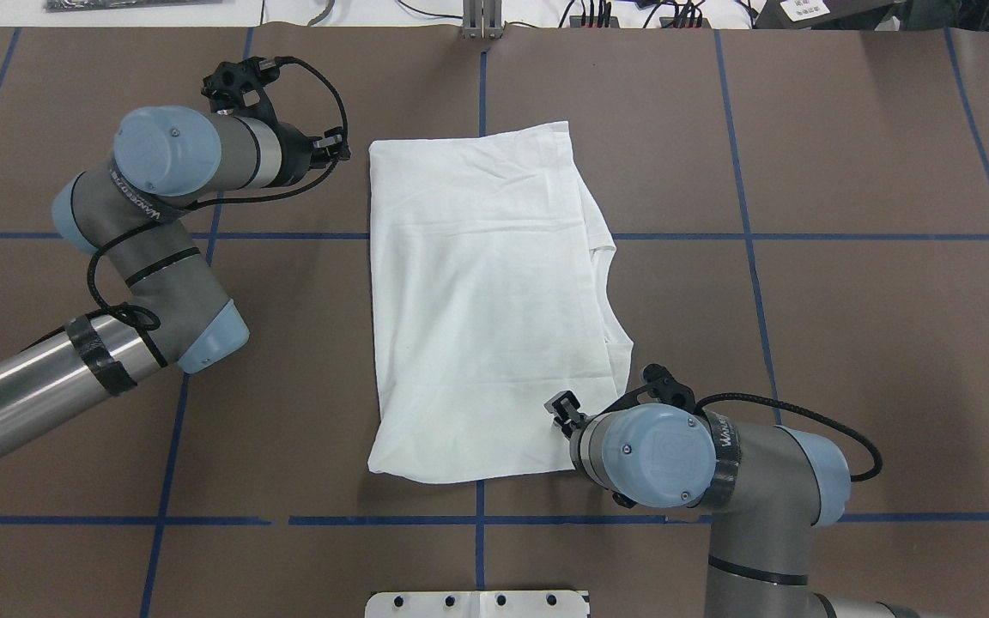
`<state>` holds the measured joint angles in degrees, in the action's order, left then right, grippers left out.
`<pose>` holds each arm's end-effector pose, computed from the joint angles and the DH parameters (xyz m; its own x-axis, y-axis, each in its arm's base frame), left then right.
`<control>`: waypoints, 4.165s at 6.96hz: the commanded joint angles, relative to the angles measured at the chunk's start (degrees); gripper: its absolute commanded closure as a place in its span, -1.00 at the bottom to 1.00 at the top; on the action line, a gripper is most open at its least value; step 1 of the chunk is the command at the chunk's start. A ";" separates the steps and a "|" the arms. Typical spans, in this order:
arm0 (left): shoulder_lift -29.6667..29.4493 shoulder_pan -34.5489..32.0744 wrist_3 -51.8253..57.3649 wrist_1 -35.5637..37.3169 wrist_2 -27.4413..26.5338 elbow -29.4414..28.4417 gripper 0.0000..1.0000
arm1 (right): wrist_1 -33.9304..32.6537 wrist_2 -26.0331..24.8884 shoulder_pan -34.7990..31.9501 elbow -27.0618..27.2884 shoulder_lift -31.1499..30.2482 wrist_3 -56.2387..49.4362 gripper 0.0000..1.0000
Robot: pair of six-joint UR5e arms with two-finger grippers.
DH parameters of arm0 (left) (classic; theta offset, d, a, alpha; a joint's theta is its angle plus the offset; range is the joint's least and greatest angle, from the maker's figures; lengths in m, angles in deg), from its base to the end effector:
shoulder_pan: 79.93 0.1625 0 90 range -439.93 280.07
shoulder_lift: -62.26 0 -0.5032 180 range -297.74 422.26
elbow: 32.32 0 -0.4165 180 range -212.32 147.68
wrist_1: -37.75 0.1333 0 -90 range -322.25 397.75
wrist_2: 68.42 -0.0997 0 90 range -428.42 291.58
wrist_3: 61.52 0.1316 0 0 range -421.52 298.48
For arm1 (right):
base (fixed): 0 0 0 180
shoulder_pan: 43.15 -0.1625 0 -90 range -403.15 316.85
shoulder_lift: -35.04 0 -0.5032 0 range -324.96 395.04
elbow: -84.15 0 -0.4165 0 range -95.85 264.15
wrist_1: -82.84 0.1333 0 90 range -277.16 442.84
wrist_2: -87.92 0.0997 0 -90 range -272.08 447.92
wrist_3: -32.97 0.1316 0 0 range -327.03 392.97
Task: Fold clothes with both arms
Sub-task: 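Position the right gripper at the shirt's near corner, then bring the left gripper to the other near corner while the right gripper holds position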
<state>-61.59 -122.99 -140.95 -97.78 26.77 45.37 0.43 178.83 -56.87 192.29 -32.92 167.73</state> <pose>0.5215 -0.6535 0.3867 0.3934 -0.1176 -0.9118 0.5564 0.8200 0.1343 -0.6212 -0.2867 0.3748 0.3047 0.7991 0.5183 -0.6200 0.5794 -0.5290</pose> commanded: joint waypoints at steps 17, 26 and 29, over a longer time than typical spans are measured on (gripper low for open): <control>23.40 28.08 -29.88 11.25 -8.50 37.44 -0.01 | -0.48 0.15 0.79 6.91 -6.13 3.41 1.00; 16.98 33.22 -33.77 19.26 -8.62 34.37 -0.13 | -0.56 0.15 0.79 6.91 -6.04 3.41 1.00; 16.89 35.15 -35.18 19.26 -8.54 33.49 -0.09 | -0.56 0.15 0.79 7.00 -6.04 3.41 1.00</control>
<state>-44.72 -88.60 -175.65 -78.53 18.23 79.14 -0.13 178.98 -56.08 199.27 -38.97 171.13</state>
